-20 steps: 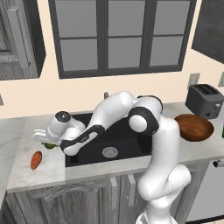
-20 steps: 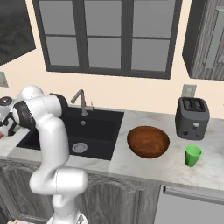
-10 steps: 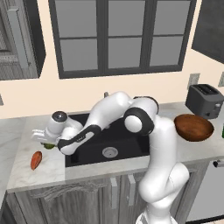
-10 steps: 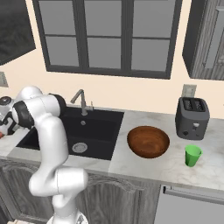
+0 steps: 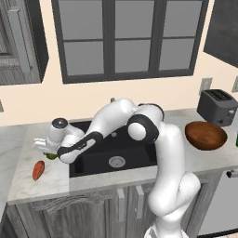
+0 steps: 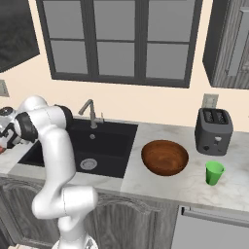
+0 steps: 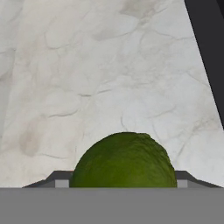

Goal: Remove the lime and sweet potato from the sink. Then move the bowl and cup from the counter to the sink for washing.

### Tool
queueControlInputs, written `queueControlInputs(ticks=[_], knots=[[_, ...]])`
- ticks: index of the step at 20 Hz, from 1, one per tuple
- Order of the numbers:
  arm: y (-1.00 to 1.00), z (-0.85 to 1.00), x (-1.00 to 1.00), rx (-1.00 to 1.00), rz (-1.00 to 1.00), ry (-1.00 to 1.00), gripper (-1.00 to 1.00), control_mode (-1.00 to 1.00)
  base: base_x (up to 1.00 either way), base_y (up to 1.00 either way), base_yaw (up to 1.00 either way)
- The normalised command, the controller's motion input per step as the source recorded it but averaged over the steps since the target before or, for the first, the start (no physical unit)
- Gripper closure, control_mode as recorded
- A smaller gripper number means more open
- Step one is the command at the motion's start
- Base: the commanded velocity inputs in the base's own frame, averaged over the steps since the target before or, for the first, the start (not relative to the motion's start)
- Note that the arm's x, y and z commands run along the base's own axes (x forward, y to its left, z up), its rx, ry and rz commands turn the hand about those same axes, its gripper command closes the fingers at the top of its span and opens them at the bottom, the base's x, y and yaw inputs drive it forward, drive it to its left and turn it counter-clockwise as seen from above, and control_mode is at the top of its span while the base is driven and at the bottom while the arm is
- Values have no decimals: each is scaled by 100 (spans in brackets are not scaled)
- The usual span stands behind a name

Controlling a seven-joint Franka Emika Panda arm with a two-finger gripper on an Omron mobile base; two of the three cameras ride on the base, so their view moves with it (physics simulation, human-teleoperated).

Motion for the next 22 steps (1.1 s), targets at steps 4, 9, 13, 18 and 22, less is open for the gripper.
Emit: queueControlInputs(ticks=[4, 9, 13, 18, 22], knots=[[1, -13, 10, -2, -2, 7, 100, -100, 0, 0, 0], [0, -14, 10, -2, -2, 8, 100, -100, 0, 0, 0], [1, -12, 8, -4, -2, 6, -100, -100, 0, 0, 0], [2, -11, 8, -4, -2, 6, -100, -100, 0, 0, 0], [2, -9, 9, -4, -2, 5, -100, -100, 0, 0, 0]])
